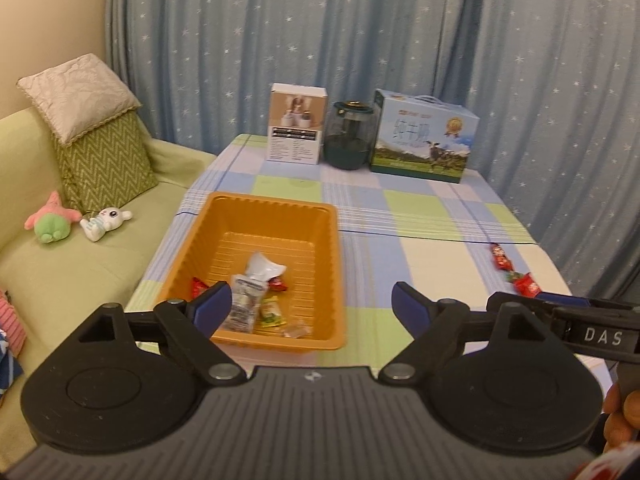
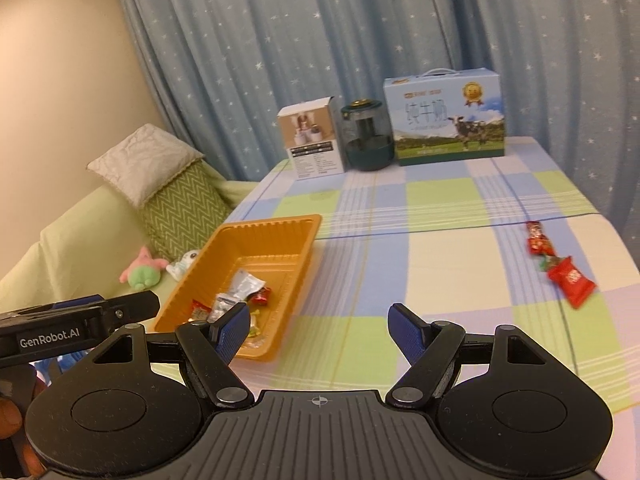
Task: Organize snacks
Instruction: 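Move both open tools back toward the remaining red snacks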
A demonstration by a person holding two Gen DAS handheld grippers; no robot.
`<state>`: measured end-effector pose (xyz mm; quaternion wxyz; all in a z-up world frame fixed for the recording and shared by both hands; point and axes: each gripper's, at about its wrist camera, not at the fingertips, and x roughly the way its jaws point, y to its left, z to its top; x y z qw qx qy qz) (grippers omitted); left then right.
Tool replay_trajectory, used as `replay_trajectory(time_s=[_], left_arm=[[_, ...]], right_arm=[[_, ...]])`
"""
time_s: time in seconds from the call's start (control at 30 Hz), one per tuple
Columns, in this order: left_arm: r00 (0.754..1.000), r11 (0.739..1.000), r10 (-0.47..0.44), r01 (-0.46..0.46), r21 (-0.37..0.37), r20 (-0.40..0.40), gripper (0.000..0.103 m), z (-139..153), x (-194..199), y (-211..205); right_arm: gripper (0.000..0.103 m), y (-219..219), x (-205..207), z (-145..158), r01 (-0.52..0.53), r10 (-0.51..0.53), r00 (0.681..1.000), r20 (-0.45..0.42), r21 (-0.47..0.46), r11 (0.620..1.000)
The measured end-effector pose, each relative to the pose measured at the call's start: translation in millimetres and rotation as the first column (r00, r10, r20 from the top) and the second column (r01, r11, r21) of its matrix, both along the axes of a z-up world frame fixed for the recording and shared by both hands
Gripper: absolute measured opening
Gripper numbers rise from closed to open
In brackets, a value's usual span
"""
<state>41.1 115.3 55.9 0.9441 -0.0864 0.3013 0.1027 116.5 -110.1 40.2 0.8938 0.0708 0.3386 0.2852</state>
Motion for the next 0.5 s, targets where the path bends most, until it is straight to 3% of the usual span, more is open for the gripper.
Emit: replay_trajectory(time_s=[0.5], left_arm=[[0.995, 0.995, -0.095, 0.095, -0.035, 0.002, 0.094, -6, 17, -49]], right_arm=[[0.076, -69, -7, -10, 0.134, -0.135, 0.991, -0.016, -0.014, 0.991]])
